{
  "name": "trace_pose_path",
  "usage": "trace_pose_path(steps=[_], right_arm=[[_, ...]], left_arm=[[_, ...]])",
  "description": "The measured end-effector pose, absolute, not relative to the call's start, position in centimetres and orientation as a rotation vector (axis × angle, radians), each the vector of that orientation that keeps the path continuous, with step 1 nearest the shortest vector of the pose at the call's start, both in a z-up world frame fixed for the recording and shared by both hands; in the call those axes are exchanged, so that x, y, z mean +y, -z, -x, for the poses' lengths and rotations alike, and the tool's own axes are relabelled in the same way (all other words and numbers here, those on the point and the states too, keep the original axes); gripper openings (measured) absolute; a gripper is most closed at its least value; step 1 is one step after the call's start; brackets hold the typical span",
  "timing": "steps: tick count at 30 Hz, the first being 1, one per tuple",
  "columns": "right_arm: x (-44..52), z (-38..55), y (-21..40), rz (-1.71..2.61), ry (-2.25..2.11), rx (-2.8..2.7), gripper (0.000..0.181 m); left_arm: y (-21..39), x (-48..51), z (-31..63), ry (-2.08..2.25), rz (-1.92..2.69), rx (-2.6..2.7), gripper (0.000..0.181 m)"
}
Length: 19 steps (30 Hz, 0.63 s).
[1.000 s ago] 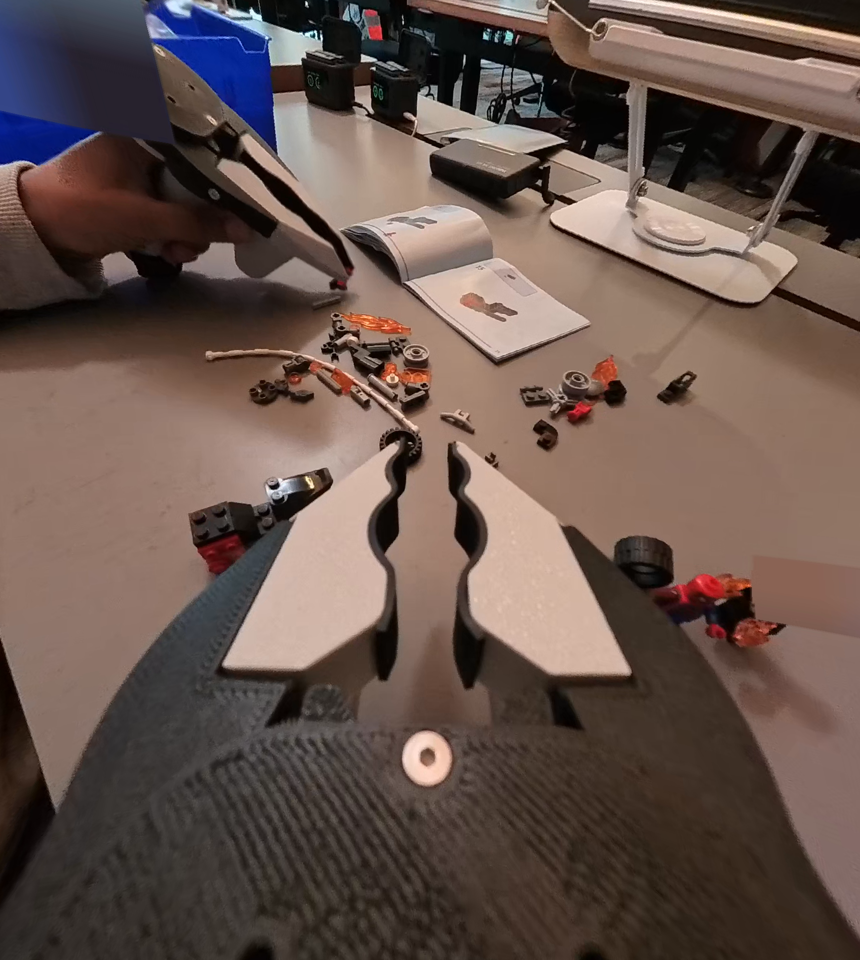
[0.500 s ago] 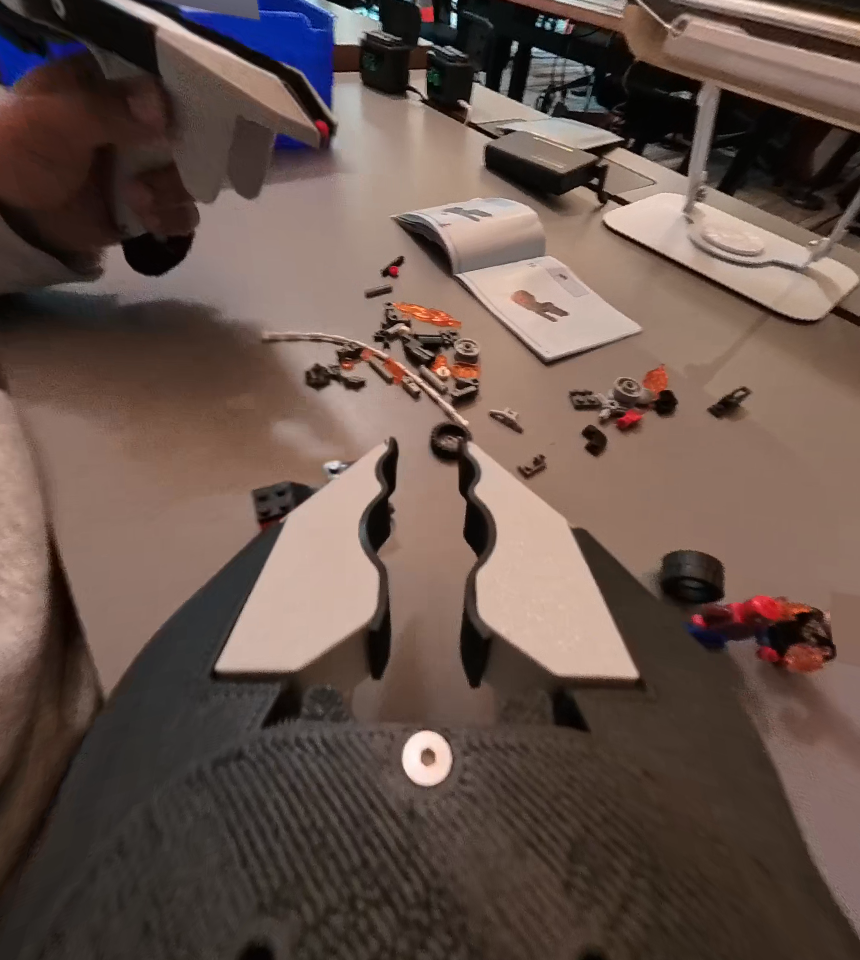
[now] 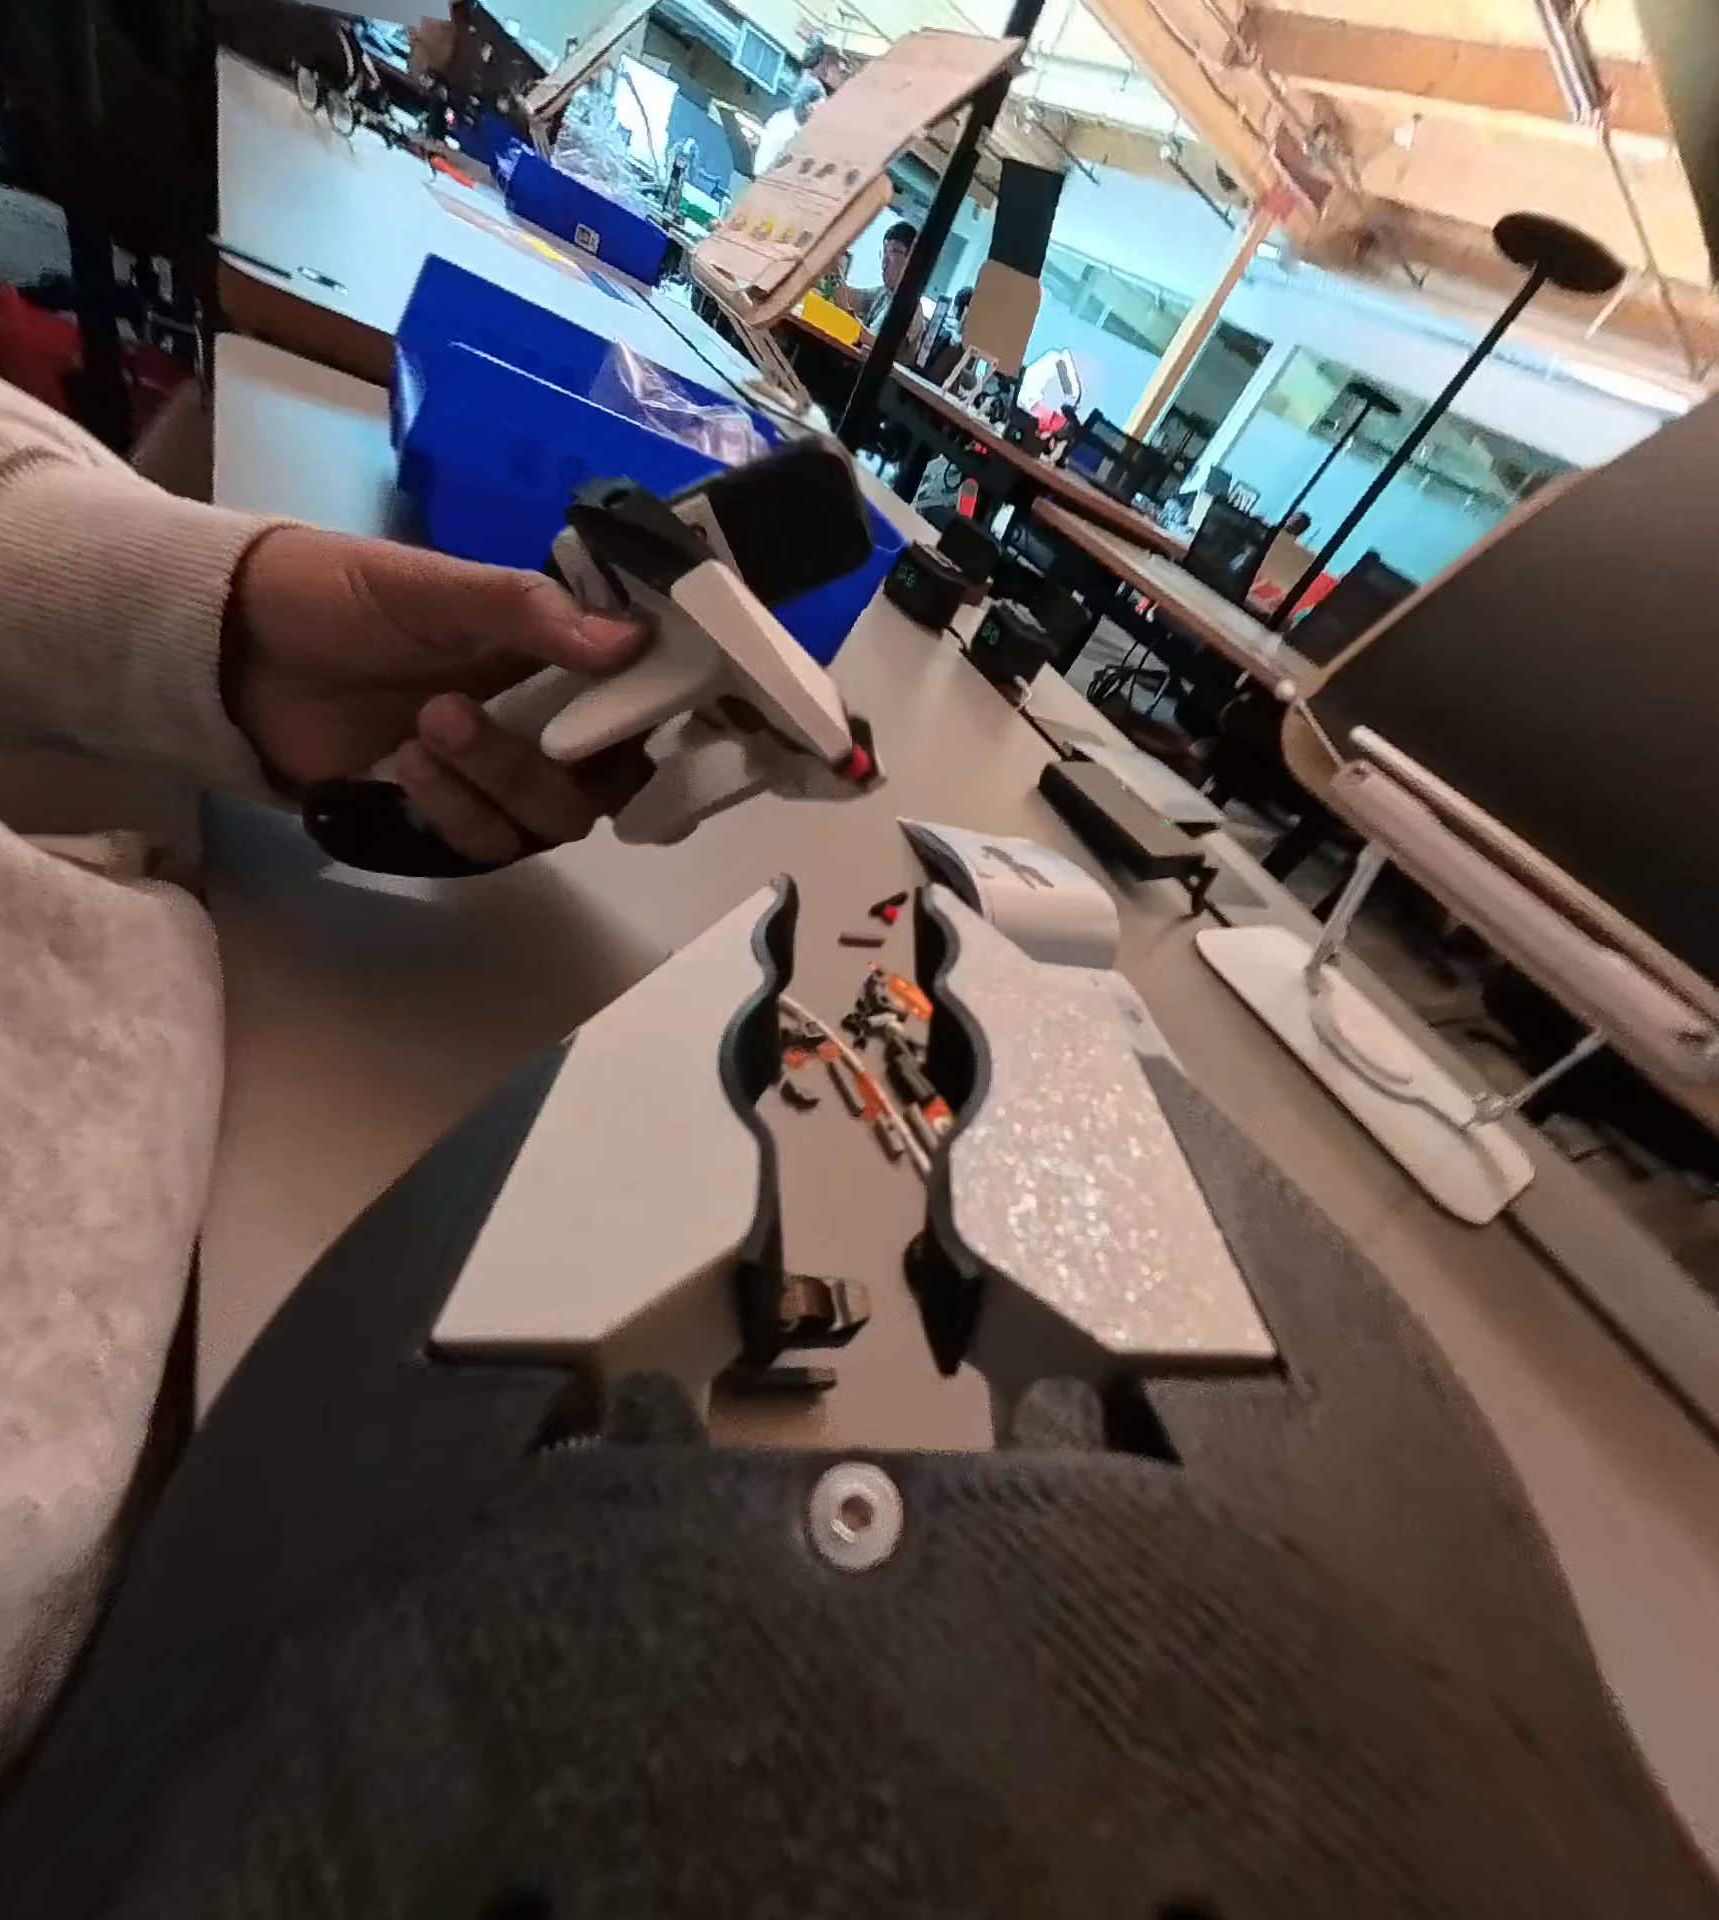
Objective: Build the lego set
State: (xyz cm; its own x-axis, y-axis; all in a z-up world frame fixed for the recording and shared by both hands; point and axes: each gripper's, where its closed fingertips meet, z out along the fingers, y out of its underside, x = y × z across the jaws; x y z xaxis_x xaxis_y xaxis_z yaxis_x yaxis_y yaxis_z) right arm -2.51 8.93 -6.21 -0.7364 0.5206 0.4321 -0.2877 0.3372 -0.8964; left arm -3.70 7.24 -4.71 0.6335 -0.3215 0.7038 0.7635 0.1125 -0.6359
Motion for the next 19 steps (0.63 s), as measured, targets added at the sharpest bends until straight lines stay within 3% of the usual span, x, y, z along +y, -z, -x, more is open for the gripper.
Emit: trace_pose_path(steps=[19], right_arm=[[7.7, 2.4, 7.5, -0.041, -1.276, -1.926, 0.006]], left_arm=[[7.1, 8.8, 2.7, 1.003, 1.287, -0.528, 0.003]])
